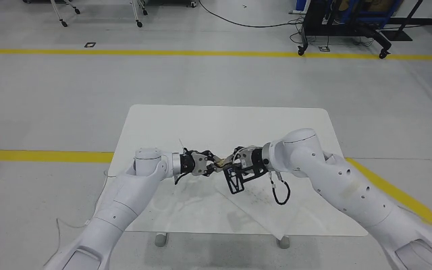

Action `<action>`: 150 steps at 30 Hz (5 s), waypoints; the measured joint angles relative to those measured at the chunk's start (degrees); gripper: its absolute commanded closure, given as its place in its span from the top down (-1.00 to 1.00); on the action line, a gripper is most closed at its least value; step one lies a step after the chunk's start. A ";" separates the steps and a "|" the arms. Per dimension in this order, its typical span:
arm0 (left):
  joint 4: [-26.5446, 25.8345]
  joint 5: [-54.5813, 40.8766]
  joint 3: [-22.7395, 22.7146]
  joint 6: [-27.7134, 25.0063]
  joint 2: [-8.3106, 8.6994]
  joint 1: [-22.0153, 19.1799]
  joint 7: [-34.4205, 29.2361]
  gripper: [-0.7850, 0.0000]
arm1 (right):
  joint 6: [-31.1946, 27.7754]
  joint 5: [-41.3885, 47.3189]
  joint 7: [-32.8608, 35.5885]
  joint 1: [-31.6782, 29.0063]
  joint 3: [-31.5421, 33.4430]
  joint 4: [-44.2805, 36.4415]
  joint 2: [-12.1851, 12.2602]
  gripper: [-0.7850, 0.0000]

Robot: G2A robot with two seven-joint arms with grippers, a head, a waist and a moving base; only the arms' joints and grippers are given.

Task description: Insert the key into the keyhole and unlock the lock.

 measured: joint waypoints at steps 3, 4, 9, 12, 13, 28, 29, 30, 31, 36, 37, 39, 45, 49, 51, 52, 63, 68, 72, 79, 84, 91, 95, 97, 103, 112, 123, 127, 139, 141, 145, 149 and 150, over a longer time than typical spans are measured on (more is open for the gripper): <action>-0.10 0.02 0.07 0.10 0.01 0.03 0.08 -1.00 | -0.01 0.24 0.28 -0.41 0.44 -0.61 0.16 0.00; -0.10 0.02 0.08 0.13 0.02 0.03 0.09 -1.00 | -0.01 0.39 0.30 -0.54 0.63 -0.73 0.20 -0.02; -0.07 -0.25 -0.03 0.05 0.04 0.05 0.35 -1.00 | -0.01 0.76 0.32 -1.37 1.78 -1.80 0.55 -0.16; -0.12 -0.35 -0.05 -0.04 0.05 0.10 0.46 -1.00 | -0.01 0.77 0.13 -1.92 2.36 -2.60 0.89 -0.22; -0.15 -0.37 -0.05 -0.05 0.06 0.11 0.48 -1.00 | -0.01 0.78 0.07 -2.07 2.49 -2.76 0.99 -0.29; -0.38 -0.75 -0.27 -0.43 0.14 0.24 0.93 -1.00 | -0.01 1.63 -0.24 0.26 -0.60 -0.70 1.39 -1.00; -0.40 -0.82 -0.31 -0.48 0.15 0.25 0.91 -1.00 | -0.01 1.80 -0.22 0.47 -0.68 -0.46 1.36 -1.00; -0.44 -0.93 -0.37 -0.56 0.16 0.26 0.87 -1.00 | -0.01 2.04 -0.13 0.67 -0.74 -0.20 1.33 -0.94; -0.45 -1.01 -0.43 -0.63 0.17 0.28 0.87 -1.00 | -0.01 2.25 -0.03 0.77 -0.71 -0.03 1.32 -0.11; -0.51 -1.58 -0.99 -1.52 0.20 0.45 1.69 -1.00 | 2.26 3.97 -0.90 0.21 1.34 -1.14 1.41 1.00; -0.54 -1.63 -1.15 -1.80 0.21 0.51 2.10 -1.00 | 2.47 3.95 -1.26 0.13 1.55 -1.46 1.45 1.00; -0.69 -1.67 -1.63 -2.62 0.24 0.70 3.44 -1.00 | 2.48 3.88 -1.28 0.11 1.58 -1.50 1.47 1.00; -3.23 1.68 -3.46 -9.19 0.49 1.91 12.19 -1.00 | 2.43 3.87 -1.20 0.13 1.53 -1.43 1.46 1.00; -7.63 6.23 -5.28 -17.54 0.87 4.07 19.13 -1.00 | 3.89 5.07 -2.67 -0.72 2.21 -1.30 1.37 1.00; -10.13 6.46 -6.71 -22.16 1.08 5.94 20.42 -1.00 | 8.86 6.84 -8.04 -2.57 3.55 -0.46 1.33 1.00; -11.01 6.34 -7.27 -23.74 1.16 6.70 20.44 -1.00 | 11.36 6.97 -10.79 -3.47 4.11 -0.02 1.33 1.00; -15.60 7.74 -9.95 -31.13 1.48 10.65 20.18 -1.00 | 31.03 -0.96 -21.97 -12.82 5.41 1.30 1.09 -0.29; -15.85 8.20 -10.28 -30.85 1.46 10.93 20.08 -1.00 | 31.80 -5.37 -16.06 -12.53 4.93 0.67 0.71 -0.26; -16.14 9.13 -10.51 -30.50 1.46 11.14 20.46 -1.00 | 31.69 -7.88 -12.96 -12.44 4.95 -1.43 0.46 -0.25; -16.73 11.91 -10.12 -30.15 1.41 11.30 20.96 -1.00 | 29.77 -13.29 -6.71 -11.80 3.29 -4.05 -0.23 -0.31; -17.04 12.88 -10.13 -29.94 1.35 11.50 21.15 -1.00 | 29.46 -15.65 -3.42 -11.16 1.16 -4.94 -1.20 -0.42; -17.22 14.21 -9.87 -29.60 1.22 11.49 21.20 -1.00 | 29.98 -18.41 -0.94 -10.39 -0.50 -5.03 -2.36 -0.67; -17.25 14.33 -9.91 -29.58 1.14 11.56 21.19 -1.00 | 30.49 -18.98 -0.10 -10.42 -0.74 -5.10 -2.87 -1.00; -17.33 14.55 -9.86 -29.51 1.09 11.62 21.23 -1.00 | 30.47 -18.98 0.18 -10.45 -0.78 -4.97 -3.13 -1.00; -17.48 15.00 -9.68 -29.47 0.96 11.73 20.96 -1.00 | 32.08 -15.60 0.28 -11.07 0.56 -3.88 -3.81 -1.00; -17.82 15.85 -9.96 -30.52 0.89 12.00 20.17 -1.00 | 35.86 1.74 -12.07 -16.18 8.51 0.38 -3.71 -1.00; -19.03 18.45 -10.46 -33.91 0.90 12.97 20.24 -1.00 | 25.98 22.37 -21.97 -16.83 13.09 10.63 -4.16 -1.00; -19.24 18.87 -10.54 -33.90 0.87 13.16 20.33 -1.00 | 24.14 20.95 -22.64 -16.17 13.22 10.87 -4.25 -1.00; -18.48 16.58 -10.89 -31.37 0.69 12.73 17.88 -1.00 | 22.31 2.64 -18.96 -14.84 12.93 6.54 -3.70 -1.00; -18.33 16.51 -10.83 -31.08 0.66 12.64 17.55 -1.00 | 22.75 -0.65 -17.64 -15.24 13.19 5.15 -3.50 -1.00; -18.00 16.39 -10.67 -30.54 0.59 12.41 17.01 -1.00 | 23.16 -7.00 -14.59 -16.00 12.82 1.94 -3.23 -1.00; -17.63 15.81 -10.57 -29.78 0.51 12.15 16.30 -1.00 | 22.76 -13.96 -11.16 -16.03 11.21 -1.16 -3.19 -1.00; -17.51 15.63 -10.55 -29.61 0.49 12.07 16.09 -1.00 | 22.58 -16.62 -9.64 -15.91 10.50 -2.12 -3.21 -1.00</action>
